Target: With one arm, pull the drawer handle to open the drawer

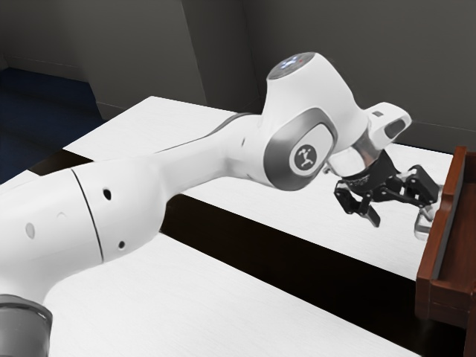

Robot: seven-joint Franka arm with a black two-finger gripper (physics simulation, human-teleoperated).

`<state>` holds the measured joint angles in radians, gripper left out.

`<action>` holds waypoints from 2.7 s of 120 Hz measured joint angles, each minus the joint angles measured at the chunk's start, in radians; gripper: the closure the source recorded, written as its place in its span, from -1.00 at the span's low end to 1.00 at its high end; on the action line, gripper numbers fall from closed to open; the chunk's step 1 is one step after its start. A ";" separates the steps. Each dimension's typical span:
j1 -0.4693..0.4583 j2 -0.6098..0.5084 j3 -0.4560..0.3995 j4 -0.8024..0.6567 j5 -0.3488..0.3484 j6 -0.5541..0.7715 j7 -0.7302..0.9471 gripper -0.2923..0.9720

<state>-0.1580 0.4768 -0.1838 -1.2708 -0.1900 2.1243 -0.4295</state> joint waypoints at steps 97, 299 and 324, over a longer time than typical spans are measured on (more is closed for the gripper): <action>0.024 -0.125 0.086 -0.170 -0.035 -0.004 0.003 -0.54; 0.057 -0.222 0.122 -0.280 0.045 0.033 0.140 -0.54; 0.071 -0.234 0.128 -0.300 0.044 0.033 0.144 -0.54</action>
<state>-0.0866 0.2427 -0.0556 -1.5706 -0.1458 2.1574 -0.2858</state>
